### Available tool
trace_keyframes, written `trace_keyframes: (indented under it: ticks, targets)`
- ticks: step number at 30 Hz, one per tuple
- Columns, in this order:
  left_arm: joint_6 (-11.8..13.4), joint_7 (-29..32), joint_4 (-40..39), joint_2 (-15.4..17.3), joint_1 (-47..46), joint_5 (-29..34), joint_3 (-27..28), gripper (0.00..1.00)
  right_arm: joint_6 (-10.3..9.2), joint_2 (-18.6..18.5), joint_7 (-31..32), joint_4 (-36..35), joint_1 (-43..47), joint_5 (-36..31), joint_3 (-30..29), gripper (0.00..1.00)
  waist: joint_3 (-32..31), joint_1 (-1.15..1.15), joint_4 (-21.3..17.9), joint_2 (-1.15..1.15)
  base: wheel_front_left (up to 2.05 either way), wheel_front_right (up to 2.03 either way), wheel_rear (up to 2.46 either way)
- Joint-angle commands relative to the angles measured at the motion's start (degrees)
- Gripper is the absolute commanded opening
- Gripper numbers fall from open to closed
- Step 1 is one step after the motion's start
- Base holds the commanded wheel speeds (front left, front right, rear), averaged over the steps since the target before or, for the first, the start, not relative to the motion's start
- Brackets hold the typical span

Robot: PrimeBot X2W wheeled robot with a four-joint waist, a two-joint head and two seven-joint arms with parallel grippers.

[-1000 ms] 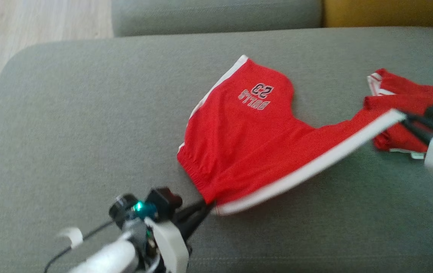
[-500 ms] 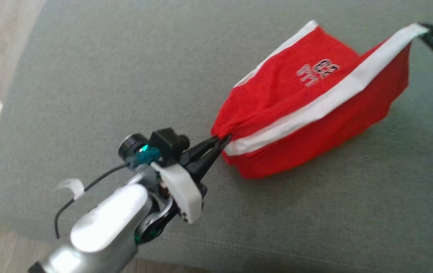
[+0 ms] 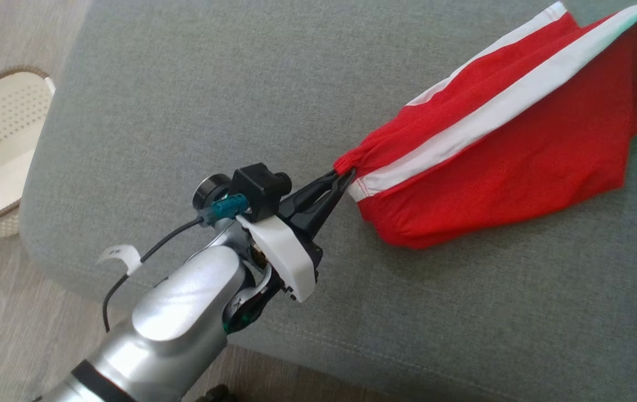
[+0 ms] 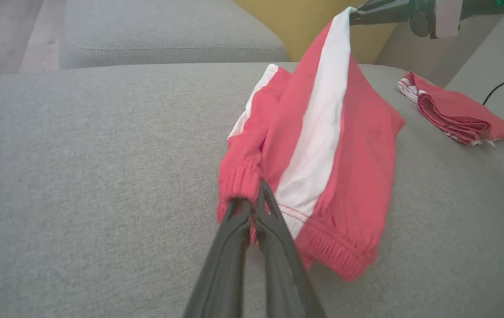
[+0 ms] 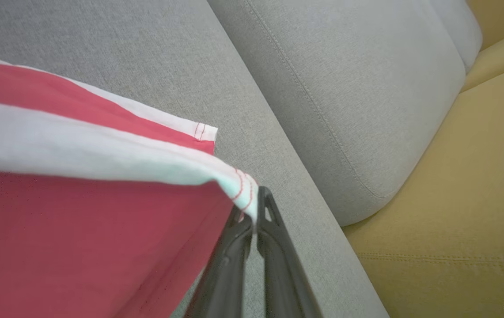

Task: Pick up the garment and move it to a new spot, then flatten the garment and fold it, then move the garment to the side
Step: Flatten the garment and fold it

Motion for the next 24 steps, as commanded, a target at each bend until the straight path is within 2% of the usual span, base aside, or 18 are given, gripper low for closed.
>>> trace_keyframes:
  ticks: [1,17,18,19,20,22,23,24]
  targets:
    - [-0.3,-0.9,-0.8,0.6,-2.7,-0.7,2.2,0.0,-0.05,-0.4,0.3,0.1,-0.6,-0.8,-0.5,0.0,0.7,0.0,0.6,0.0,0.0,0.0,0.0]
    - [-1.0,-3.9,5.2,-3.3,-7.1,0.1,2.8,0.0,-0.05,1.0,-0.8,3.6,-4.3,-6.1,-0.5,0.0,5.8,0.0,3.2,0.0,0.0,0.0,0.0]
    - [-1.1,-4.0,5.6,-3.5,-7.4,0.2,2.8,0.0,-0.05,1.2,-1.3,3.9,-4.6,-6.2,-0.5,0.39,6.0,0.0,3.3,0.0,0.0,0.0,0.0]
    - [-1.1,-4.1,6.0,-3.7,-7.6,0.3,2.8,0.0,-0.05,1.5,-1.7,4.3,-4.7,-6.0,-0.5,1.0,6.2,0.0,3.3,0.0,0.0,0.0,0.0]
    - [-1.0,-4.1,6.5,-3.9,-7.8,0.4,2.9,0.12,-0.05,1.8,-1.9,4.7,-4.7,-5.9,-0.5,1.0,6.3,0.0,3.3,0.0,0.0,0.0,0.0]
    - [-0.7,-4.3,7.4,-4.2,-8.2,0.9,3.2,0.83,-0.05,2.3,-2.4,5.4,-4.8,-6.3,-0.5,1.0,6.4,0.0,3.1,0.0,0.0,0.0,0.0]
    - [-0.4,-4.4,7.8,-4.3,-8.3,1.2,3.3,1.0,-0.05,2.6,-2.9,6.1,-5.0,-6.4,-0.5,1.0,6.3,0.0,3.0,0.0,0.0,0.0,0.0]
    - [-0.1,-4.4,8.3,-4.3,-8.4,1.5,3.5,1.0,-0.05,2.9,-3.6,6.9,-5.2,-6.2,-0.5,1.0,6.1,0.0,2.7,0.0,0.0,0.0,0.0]
